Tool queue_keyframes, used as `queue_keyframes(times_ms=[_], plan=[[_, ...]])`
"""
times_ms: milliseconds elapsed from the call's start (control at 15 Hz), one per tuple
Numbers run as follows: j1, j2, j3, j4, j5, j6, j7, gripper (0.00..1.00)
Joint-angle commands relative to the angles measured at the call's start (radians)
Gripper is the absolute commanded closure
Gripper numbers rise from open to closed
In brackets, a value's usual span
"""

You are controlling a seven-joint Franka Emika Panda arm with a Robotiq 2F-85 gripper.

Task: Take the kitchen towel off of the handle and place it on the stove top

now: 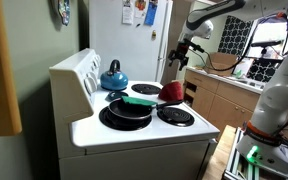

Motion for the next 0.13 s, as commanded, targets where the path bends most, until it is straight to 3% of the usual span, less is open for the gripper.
queue_keyframes(times_ms=[0, 67], plan=[[0.001, -0.002, -0.002, 0.002, -0.003, -0.002, -0.001, 0.00], [0.001, -0.002, -0.001, 0.001, -0.004, -0.002, -0.002, 0.00]])
